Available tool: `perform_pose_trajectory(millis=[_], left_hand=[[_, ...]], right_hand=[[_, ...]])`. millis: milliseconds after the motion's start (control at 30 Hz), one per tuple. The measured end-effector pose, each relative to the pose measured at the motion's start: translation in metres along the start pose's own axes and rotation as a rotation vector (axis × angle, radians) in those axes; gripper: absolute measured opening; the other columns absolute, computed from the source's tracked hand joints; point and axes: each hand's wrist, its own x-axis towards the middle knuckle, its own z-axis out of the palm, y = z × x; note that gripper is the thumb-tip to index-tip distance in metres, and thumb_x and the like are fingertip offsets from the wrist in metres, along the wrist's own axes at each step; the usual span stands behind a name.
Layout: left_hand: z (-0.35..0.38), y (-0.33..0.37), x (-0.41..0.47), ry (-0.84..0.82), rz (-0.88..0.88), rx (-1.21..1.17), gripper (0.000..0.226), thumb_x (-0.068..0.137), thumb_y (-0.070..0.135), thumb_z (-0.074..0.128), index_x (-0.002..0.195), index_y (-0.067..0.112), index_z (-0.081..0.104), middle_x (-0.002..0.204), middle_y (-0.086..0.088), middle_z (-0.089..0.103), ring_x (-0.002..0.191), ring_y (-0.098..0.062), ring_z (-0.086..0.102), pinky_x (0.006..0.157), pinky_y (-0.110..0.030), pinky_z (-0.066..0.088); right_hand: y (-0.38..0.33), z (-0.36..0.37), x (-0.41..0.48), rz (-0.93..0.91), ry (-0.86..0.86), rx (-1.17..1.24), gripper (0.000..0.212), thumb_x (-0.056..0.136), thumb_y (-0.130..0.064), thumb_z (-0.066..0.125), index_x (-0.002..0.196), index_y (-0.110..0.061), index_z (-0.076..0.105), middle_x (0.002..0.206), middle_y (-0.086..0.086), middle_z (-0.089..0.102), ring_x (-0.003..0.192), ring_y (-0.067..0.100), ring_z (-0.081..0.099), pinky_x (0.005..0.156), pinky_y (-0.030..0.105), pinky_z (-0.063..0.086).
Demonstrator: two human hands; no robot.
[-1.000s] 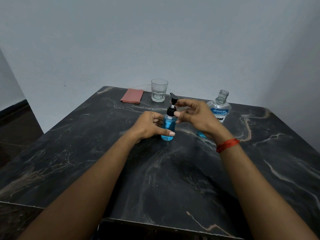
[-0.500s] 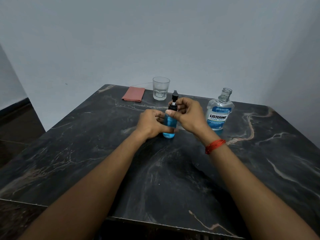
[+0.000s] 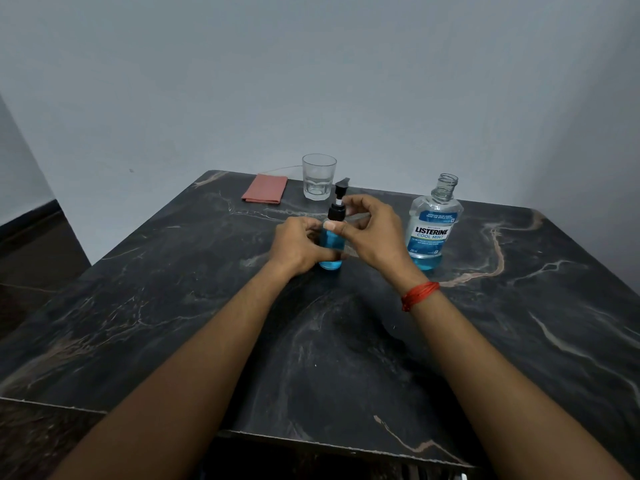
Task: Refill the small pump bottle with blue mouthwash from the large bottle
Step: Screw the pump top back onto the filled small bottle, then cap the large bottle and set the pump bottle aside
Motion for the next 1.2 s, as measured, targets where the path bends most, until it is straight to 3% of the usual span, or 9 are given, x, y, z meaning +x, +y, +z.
perform_pose_trajectory(millis=[133, 267, 533, 700, 800, 967, 1067, 1200], left_hand=[[-0.01, -0.008, 0.009, 0.081, -0.038, -0.008, 0.066, 0.065, 0.027, 0.093, 0.123, 0.01, 0.066, 0.119, -0.006, 0.073, 0.104, -0.017, 0.071, 0.091, -0.033, 0.059], [-0.017, -0.016, 0.018, 0.123, -0.103, -0.074, 0.072, 0.066, 0.023, 0.093, 0.128, 0.006, 0.062, 0.127, -0.011, 0.07, 0.111, -0.019, 0.068, 0.092, -0.028, 0.057], [-0.024, -0.012, 0.016, 0.136, -0.089, -0.114, 0.082, 0.064, 0.024, 0.094, 0.135, 0.008, 0.057, 0.134, -0.01, 0.065, 0.12, -0.022, 0.065, 0.1, -0.036, 0.055], [-0.042, 0.012, 0.008, 0.379, 0.075, -0.165, 0.08, 0.068, 0.034, 0.093, 0.136, 0.013, 0.057, 0.131, -0.003, 0.065, 0.115, -0.015, 0.063, 0.098, -0.029, 0.055], [-0.048, 0.024, 0.001, 0.523, 0.165, -0.19, 0.064, 0.073, 0.033, 0.09, 0.128, 0.017, 0.062, 0.117, 0.001, 0.07, 0.104, -0.011, 0.066, 0.088, -0.025, 0.058], [-0.046, 0.033, -0.003, 0.485, 0.23, -0.203, 0.041, 0.08, 0.025, 0.086, 0.117, 0.016, 0.07, 0.1, 0.004, 0.072, 0.086, -0.004, 0.068, 0.073, -0.017, 0.059], [-0.044, 0.032, -0.005, 0.458, 0.241, -0.195, 0.032, 0.083, 0.022, 0.083, 0.113, 0.017, 0.072, 0.101, 0.0, 0.073, 0.08, -0.002, 0.068, 0.069, -0.012, 0.056], [-0.034, 0.035, -0.011, 0.363, 0.262, -0.161, 0.03, 0.085, 0.022, 0.081, 0.113, 0.015, 0.072, 0.097, 0.003, 0.074, 0.082, -0.003, 0.068, 0.074, -0.014, 0.057]], right_hand=[[0.01, -0.01, 0.003, -0.052, 0.025, -0.165, 0.057, 0.084, -0.032, 0.077, 0.135, -0.018, 0.057, 0.118, -0.001, 0.062, 0.088, 0.012, 0.064, 0.083, 0.026, 0.053], [0.021, -0.003, 0.003, -0.082, -0.03, -0.419, 0.051, 0.094, -0.026, 0.064, 0.142, -0.013, 0.05, 0.137, 0.009, 0.054, 0.129, 0.027, 0.045, 0.107, 0.036, 0.038], [0.029, 0.015, 0.02, -0.016, -0.251, -0.834, 0.054, 0.096, -0.024, 0.058, 0.142, -0.003, 0.04, 0.145, 0.024, 0.039, 0.133, 0.042, 0.039, 0.105, 0.051, 0.041], [0.033, 0.014, 0.034, 0.016, -0.343, -0.952, 0.034, 0.099, -0.014, 0.045, 0.128, 0.004, 0.052, 0.131, 0.027, 0.052, 0.124, 0.043, 0.049, 0.104, 0.049, 0.044], [0.03, 0.012, 0.032, 0.004, -0.327, -0.932, 0.029, 0.097, -0.007, 0.048, 0.122, 0.003, 0.059, 0.125, 0.025, 0.057, 0.119, 0.042, 0.054, 0.098, 0.05, 0.049], [0.013, -0.005, 0.007, -0.071, -0.309, -0.769, 0.024, 0.094, -0.017, 0.06, 0.114, -0.009, 0.07, 0.118, 0.017, 0.061, 0.111, 0.036, 0.061, 0.095, 0.04, 0.051], [-0.003, -0.029, -0.012, -0.209, -0.098, -0.556, 0.025, 0.091, -0.02, 0.063, 0.115, -0.019, 0.069, 0.112, 0.005, 0.061, 0.103, 0.022, 0.059, 0.089, 0.032, 0.048], [-0.035, -0.087, -0.007, -0.387, 0.303, -0.231, 0.028, 0.089, -0.027, 0.069, 0.116, -0.021, 0.067, 0.11, -0.008, 0.063, 0.083, -0.001, 0.058, 0.078, 0.007, 0.046]])
